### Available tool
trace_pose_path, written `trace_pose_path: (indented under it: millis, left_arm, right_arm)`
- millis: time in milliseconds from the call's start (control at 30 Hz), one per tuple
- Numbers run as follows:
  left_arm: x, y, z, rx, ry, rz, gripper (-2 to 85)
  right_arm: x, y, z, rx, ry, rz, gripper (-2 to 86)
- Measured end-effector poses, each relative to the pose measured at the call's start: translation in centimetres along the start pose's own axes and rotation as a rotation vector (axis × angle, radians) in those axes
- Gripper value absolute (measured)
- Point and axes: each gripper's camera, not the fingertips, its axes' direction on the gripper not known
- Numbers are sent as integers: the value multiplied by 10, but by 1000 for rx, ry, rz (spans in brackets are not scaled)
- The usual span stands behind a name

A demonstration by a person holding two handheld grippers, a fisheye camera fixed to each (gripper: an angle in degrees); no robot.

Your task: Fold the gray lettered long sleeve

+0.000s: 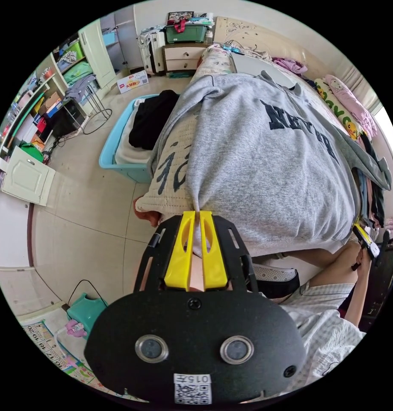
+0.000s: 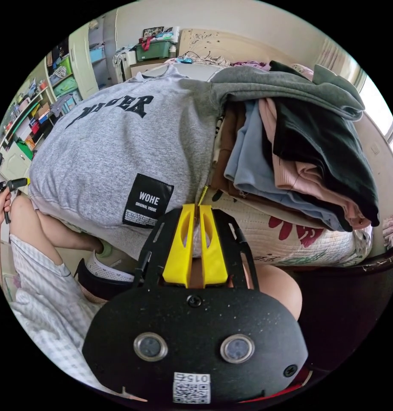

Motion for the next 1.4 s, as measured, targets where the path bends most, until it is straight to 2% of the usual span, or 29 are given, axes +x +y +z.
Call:
trace_pose_path:
  millis: [267, 500, 833, 1167, 1300, 1400]
  left_arm:
    - [-2, 3, 13, 10, 49, -44, 0]
    - [9, 6, 25, 15, 7, -35, 1]
    - [22, 13, 46, 15, -48, -12, 3]
    - [9, 23, 68, 7, 18, -58, 3]
    - [-3, 30, 77, -1, 76, -158, 2]
    - [1, 39, 72, 19, 55, -155, 0]
  right_arm:
    - [-5, 18, 26, 29, 87, -24, 6]
    - [23, 30, 35, 54, 23, 19, 7]
    - [32, 41, 34, 66, 83, -16, 7]
    - [76, 41, 13, 59, -17, 31, 7]
    - [91, 40, 3, 58, -54, 47, 7]
    - [109, 36, -7, 45, -108, 95, 7]
